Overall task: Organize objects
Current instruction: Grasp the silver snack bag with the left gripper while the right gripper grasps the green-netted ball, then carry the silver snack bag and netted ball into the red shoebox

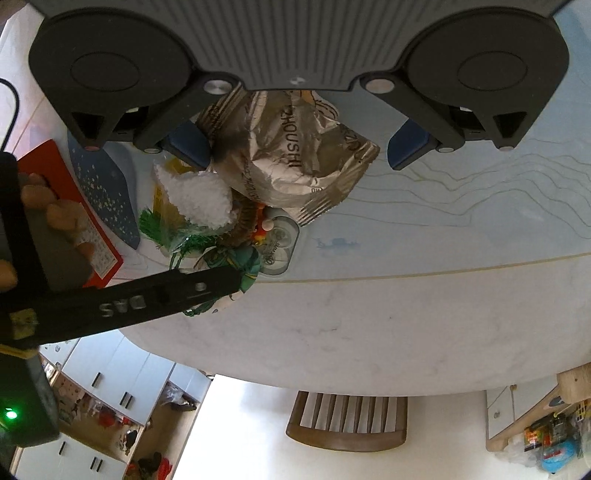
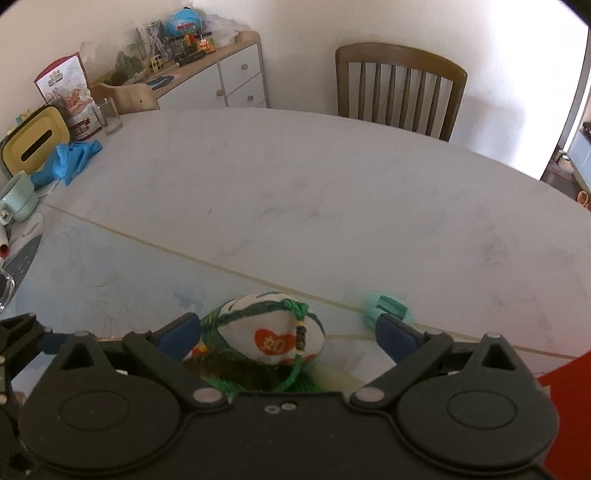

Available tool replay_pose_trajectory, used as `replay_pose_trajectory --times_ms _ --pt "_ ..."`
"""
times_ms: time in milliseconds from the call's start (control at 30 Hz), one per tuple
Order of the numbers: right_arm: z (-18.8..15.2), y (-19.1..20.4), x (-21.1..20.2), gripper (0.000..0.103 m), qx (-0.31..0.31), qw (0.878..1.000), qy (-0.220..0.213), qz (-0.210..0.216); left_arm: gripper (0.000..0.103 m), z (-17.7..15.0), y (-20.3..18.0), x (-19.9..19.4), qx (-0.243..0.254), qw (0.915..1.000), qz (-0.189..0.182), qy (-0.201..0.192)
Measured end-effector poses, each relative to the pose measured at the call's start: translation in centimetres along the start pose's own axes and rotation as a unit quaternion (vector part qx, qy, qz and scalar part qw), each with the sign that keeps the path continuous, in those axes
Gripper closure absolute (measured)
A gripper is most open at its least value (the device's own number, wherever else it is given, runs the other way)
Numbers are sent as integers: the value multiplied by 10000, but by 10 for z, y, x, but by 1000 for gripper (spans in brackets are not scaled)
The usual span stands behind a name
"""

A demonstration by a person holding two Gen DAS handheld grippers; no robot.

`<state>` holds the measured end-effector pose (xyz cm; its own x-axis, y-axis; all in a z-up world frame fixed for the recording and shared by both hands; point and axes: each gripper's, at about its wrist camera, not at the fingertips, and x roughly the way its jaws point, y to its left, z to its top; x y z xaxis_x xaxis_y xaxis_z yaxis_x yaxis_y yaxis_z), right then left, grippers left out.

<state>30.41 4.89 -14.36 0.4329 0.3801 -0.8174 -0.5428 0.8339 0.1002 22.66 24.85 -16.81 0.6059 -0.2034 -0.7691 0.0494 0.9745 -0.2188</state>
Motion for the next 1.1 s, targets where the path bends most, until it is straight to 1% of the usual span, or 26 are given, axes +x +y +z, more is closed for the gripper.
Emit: replay_pose_trajectory --times_ms 133,167,200,333,400,433,533,633,733,800,867,1100 --pt "-1 1 10 4 116 9999 103 57 2 -1 -1 -1 -10 10000 -19 -73" --pt "-1 2 11 5 112 9998 118 67 5 -1 -1 -1 -10 10000 -28 -85" --pt "-1 4 12 7 88 9999 130 73 6 -1 -1 -2 -9 10000 -40 -88" --pt "-2 8 15 14 -14 9997 210 105 15 -2 -4 -3 37 9999 -102 -132" --pt "-2 11 15 22 -54 9996 233 129 18 -3 -5 -4 66 9998 -110 -150" --pt "-3 12 15 23 -75 9996 233 132 20 -3 -6 -5 83 9998 -118 -166" --pt "-3 13 12 25 -97 9997 220 110 22 -3 -6 -6 104 9997 -132 -150" --pt "-4 14 7 28 -99 9998 186 74 27 -2 -4 -8 66 9997 -152 -153" --pt "-3 15 2 31 -147 9998 120 44 35 0 -6 -10 103 9997 -129 -167" --pt "-4 16 -5 33 -172 9998 52 48 39 1 -7 -11 131 9997 -112 -178" --pt "-4 17 -12 33 -209 9998 -26 7 43 2 -7 -13 106 9997 -128 -194" --pt "-7 15 -48 33 -213 9994 -272 -33 53 4 -8 -23 16 9997 -94 -238"
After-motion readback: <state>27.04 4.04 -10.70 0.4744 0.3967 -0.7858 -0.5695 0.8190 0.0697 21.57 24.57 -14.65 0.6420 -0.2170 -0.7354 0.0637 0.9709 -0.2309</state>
